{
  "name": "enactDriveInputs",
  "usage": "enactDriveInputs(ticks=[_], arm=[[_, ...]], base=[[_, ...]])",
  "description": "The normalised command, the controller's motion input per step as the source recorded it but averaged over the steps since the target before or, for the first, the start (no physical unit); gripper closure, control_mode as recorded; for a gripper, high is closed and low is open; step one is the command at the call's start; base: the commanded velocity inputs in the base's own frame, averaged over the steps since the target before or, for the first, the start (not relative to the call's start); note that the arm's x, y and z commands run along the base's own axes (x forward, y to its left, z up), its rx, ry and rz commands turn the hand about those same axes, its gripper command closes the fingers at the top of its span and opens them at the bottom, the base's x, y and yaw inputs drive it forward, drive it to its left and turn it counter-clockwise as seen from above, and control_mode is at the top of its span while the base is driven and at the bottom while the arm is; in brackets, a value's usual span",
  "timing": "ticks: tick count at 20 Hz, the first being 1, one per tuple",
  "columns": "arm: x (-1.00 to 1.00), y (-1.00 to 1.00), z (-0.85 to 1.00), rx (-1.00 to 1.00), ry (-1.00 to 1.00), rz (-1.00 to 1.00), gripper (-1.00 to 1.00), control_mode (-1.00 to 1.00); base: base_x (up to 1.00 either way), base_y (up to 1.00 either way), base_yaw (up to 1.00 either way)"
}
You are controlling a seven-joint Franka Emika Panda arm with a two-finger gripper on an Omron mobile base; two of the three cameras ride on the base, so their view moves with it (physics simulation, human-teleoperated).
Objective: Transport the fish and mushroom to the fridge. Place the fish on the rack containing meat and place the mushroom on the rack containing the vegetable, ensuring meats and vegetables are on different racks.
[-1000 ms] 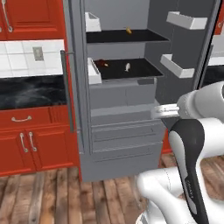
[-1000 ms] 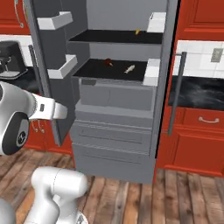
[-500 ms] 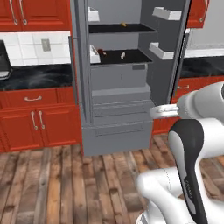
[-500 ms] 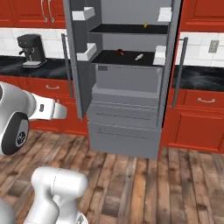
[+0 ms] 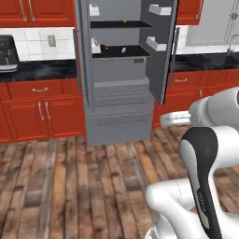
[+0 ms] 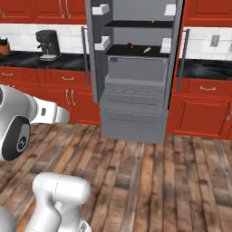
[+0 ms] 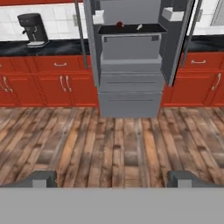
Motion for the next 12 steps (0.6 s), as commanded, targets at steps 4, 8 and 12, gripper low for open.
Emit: enactDriveInputs(ticks=[4, 8, 12], arm=[[0.00, 0.00, 0.00, 0.00, 0.00, 0.00, -1.00, 1.00], [0.00, 0.00, 0.00, 0.00, 0.00, 0.00, -1.00, 1.00], [0.00, 0.00, 0.00, 0.00, 0.00, 0.00, -1.00, 1.00]], base=[[-1.00, 0.02, 0.00], [-1.00, 0.00, 0.00], [-1.00, 0.00, 0.00]])
